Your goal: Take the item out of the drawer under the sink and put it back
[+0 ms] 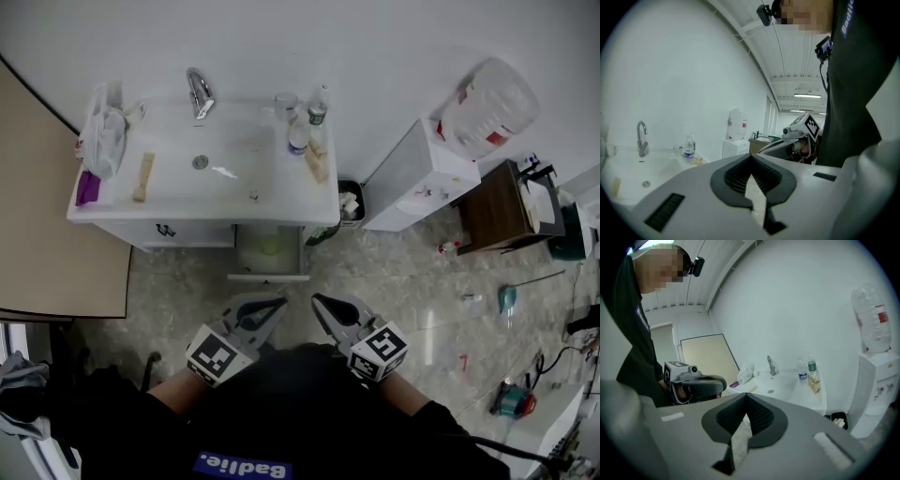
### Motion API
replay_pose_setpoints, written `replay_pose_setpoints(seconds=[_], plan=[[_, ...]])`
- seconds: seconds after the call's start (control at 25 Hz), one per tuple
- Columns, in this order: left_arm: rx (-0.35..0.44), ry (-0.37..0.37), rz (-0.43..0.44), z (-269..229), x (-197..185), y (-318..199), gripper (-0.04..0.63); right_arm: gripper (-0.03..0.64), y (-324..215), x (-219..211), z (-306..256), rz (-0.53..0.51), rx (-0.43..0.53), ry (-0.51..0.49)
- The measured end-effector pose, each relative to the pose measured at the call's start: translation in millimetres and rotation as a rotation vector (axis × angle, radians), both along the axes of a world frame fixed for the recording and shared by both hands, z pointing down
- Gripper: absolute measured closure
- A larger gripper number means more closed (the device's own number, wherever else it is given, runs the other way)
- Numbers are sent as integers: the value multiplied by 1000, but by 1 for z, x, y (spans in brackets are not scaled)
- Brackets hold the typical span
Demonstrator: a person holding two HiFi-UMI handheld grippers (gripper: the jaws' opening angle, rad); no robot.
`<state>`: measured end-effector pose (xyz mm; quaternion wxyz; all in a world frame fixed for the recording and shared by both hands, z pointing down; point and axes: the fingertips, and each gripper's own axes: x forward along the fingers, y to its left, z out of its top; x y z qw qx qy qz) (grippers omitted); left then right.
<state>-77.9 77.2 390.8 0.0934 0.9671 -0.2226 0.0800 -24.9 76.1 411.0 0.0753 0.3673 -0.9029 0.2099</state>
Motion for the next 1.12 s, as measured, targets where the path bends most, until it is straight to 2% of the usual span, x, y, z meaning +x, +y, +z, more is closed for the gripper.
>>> replay_pose_setpoints(seconds=[0.2,0.72,1.12], plan=[[-18,-23,-11,16,6,-25,589,615,-23,6,4,-8,-1,5],[-49,-135,-126,60,33,-71,589,615,-59,47,21,-46,-40,-46],[-63,-247,-131,109,48,-96,588,615,-65,74,40,-19,-85,-71]])
